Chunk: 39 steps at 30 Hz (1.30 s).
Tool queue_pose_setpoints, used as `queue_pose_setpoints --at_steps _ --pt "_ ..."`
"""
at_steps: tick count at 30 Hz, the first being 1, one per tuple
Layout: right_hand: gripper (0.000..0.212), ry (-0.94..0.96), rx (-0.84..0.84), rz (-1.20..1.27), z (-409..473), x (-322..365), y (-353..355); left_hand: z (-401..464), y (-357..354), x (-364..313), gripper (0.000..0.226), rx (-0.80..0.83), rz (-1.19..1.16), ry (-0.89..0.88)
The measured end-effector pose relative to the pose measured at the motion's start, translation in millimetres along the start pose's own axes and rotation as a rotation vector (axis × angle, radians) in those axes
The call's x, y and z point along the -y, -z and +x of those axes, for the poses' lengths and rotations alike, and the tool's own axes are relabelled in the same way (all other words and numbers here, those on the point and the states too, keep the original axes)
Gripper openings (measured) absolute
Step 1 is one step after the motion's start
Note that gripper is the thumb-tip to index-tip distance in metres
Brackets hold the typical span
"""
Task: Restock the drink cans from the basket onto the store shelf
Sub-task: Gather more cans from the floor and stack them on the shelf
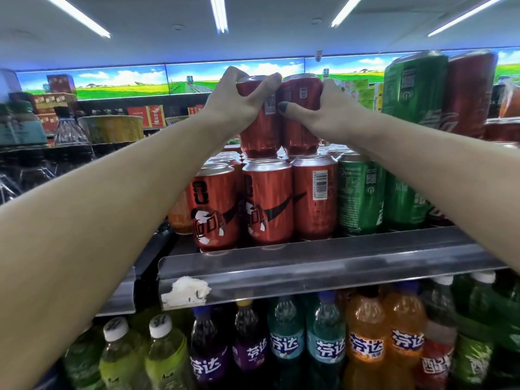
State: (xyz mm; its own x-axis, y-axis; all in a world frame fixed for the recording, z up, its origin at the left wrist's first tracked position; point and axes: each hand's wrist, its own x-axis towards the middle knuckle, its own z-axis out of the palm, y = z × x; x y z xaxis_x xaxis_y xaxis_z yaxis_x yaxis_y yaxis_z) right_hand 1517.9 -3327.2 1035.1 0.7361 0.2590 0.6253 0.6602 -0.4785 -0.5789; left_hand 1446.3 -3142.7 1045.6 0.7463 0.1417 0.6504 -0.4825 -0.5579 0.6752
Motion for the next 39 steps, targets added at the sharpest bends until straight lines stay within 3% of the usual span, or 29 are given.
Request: queue_pose_setpoints --at_steps 9,13,17,20,23,25,27,30,39 --pt "0.13 -0.03 0.001 -0.005 -4.2 2.3 3.2 -4.1 0.8 0.2 0.065 0.038 -0.032 0.032" --pt "0.128 -0.062 0.014 -0.046 -16.6 17.9 7.4 -6.4 3.9 -0.3 0.086 0.073 -0.043 0.032" --pt "0.102 -0.079 -0.047 -0.193 -47.2 33.8 21.1 -15.6 11.0 -4.7 0.115 0.081 0.045 0.053" --pt "0.085 0.051 -0.162 -0.184 -86.5 42.7 29.1 -41.4 21.0 -14.4 0.095 0.049 0.268 -0.096" --pt "0.05 0.27 -0.276 -0.288 -127.0 34.9 25.9 -94.8 27.1 -21.8 0.083 0.074 0.533 -0.375" --pt "0.041 0.396 -0.225 -0.4 -145.5 25.4 19.6 -120.9 27.0 -18.3 0.081 0.199 0.734 -0.499" --pt "0.048 0.446 -0.128 -0.511 -153.2 14.4 10.7 -130.0 23.9 -9.9 0.076 0.283 0.901 -0.568" --pt "0.063 0.439 -0.052 -0.609 -156.0 1.8 2.0 -132.5 21.3 -9.9 0.07 0.335 0.951 -0.521" --pt "0.058 0.459 -0.068 -0.605 -156.3 -2.2 1.6 -130.6 17.0 -11.8 0.072 0.309 0.97 -0.458"
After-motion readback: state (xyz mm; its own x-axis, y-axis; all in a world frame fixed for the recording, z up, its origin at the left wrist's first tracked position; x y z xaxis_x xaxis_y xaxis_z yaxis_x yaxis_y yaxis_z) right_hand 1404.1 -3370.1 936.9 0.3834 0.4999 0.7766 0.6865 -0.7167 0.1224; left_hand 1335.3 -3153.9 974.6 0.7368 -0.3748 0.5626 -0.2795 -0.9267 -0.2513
